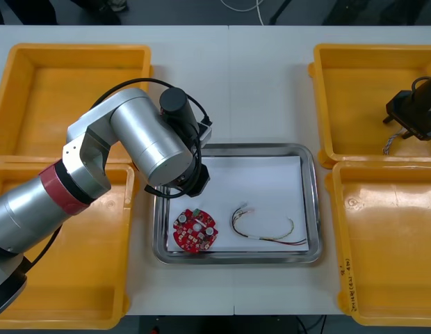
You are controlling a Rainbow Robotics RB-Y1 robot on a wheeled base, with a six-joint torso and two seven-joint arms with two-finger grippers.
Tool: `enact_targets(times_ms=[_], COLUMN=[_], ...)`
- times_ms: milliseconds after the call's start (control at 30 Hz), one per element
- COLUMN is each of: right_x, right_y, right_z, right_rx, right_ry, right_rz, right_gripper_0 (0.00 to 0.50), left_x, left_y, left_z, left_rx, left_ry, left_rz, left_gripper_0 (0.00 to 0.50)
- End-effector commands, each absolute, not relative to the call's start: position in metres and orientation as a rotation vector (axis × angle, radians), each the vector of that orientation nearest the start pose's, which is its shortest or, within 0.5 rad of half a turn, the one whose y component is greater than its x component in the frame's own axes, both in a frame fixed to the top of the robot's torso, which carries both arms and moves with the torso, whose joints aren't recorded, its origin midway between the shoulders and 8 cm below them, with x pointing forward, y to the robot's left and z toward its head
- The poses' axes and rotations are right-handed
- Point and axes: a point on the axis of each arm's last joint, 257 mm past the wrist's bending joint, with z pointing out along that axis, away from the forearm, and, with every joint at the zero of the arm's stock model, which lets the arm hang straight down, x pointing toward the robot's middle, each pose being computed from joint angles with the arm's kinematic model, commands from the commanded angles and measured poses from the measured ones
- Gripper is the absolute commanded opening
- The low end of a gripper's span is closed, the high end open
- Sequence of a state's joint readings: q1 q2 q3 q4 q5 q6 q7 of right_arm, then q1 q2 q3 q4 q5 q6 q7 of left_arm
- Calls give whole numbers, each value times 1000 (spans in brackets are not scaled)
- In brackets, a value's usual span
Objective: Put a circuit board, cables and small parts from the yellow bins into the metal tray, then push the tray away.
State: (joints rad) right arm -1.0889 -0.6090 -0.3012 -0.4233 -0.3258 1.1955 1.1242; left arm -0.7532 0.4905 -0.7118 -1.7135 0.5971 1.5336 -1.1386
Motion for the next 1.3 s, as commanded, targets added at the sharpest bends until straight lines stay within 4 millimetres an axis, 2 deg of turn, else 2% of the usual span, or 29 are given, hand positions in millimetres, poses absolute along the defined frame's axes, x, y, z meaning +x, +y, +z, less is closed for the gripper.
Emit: enact_targets(times_ms=[33,267,500,533,567,600,633,800,1033,1200,1300], right_x=[612,608,606,606,606,606,605,605,606,609,609], right_y=[-425,-425,-422,-421,-421,-420,-420,-420,-422,-428,-429], right_z=[-219,-229,-238,-239,-239,-240,-241,-241,-238,-221,-208], right_rx=[1107,1116,1129,1133,1133,1136,1139,1139,1135,1098,1073], right_ry=[2423,2432,2427,2426,2426,2427,2429,2427,2422,2418,2428], right_rz=[260,270,308,317,319,327,329,331,329,303,286], right_gripper_0=[500,500,500,333,223,44,0,0,0,0,0], left_x=[478,473,466,465,465,464,463,465,473,478,483], left_y=[67,66,71,72,73,76,77,90,128,165,178], left_z=[-230,-209,-177,-172,-170,-165,-161,-145,-109,-87,-82], left_rx=[612,596,575,570,567,560,556,525,445,413,429], left_ry=[2567,2562,2557,2556,2557,2556,2554,2546,2554,2552,2541], left_rz=[-8,-45,-78,-78,-80,-79,-83,-77,-58,-31,-9], left_gripper_0=[500,500,500,500,500,500,500,500,500,500,500])
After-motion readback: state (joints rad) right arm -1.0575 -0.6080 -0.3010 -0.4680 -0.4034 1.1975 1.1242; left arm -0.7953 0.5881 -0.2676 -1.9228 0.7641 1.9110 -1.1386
